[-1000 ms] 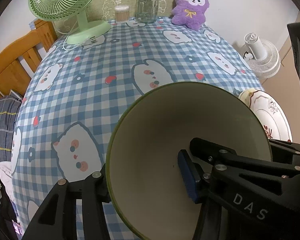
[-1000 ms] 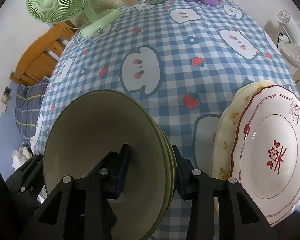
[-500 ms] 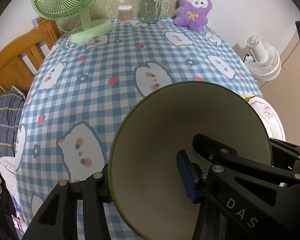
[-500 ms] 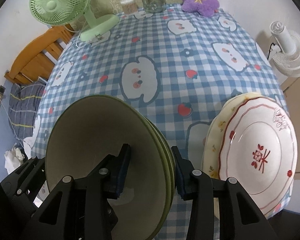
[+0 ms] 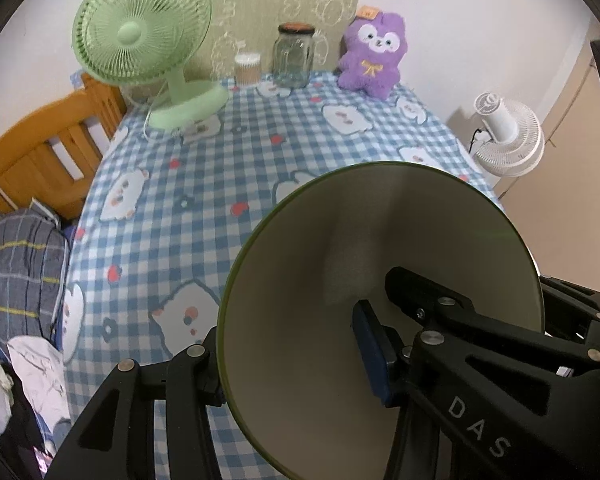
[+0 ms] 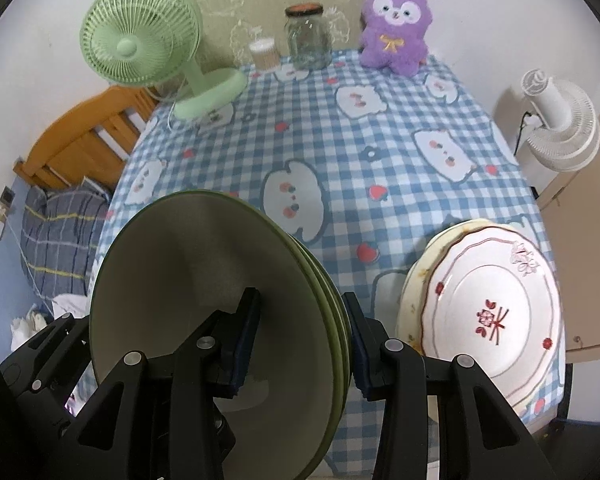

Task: Organize plates and bowls
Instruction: 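Lower the bowl onto the nested cream bowls atop the plates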

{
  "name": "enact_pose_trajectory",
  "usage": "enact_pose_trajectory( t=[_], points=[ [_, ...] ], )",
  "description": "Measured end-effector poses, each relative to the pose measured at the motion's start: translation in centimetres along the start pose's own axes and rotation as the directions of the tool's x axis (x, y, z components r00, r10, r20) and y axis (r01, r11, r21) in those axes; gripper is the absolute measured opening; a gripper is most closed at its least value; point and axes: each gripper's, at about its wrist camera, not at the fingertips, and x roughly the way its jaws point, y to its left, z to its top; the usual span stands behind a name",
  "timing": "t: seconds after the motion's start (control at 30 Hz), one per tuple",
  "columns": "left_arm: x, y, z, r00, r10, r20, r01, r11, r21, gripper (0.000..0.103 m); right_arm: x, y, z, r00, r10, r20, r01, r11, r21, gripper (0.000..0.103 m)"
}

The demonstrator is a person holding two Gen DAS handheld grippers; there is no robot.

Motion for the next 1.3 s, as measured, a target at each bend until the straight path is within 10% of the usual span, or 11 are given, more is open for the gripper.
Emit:
enact_pose_trajectory(
  t=[1.3],
  points=[
    [0.5, -13.7, 1.5, 0.999, 0.031, 0.021, -0.029, 0.997, -0.073, 0.051, -3.8, -13.6, 1.0, 1.000, -0.010, 0.009, 0.010, 0.997, -0.076, 0.045]
  ],
)
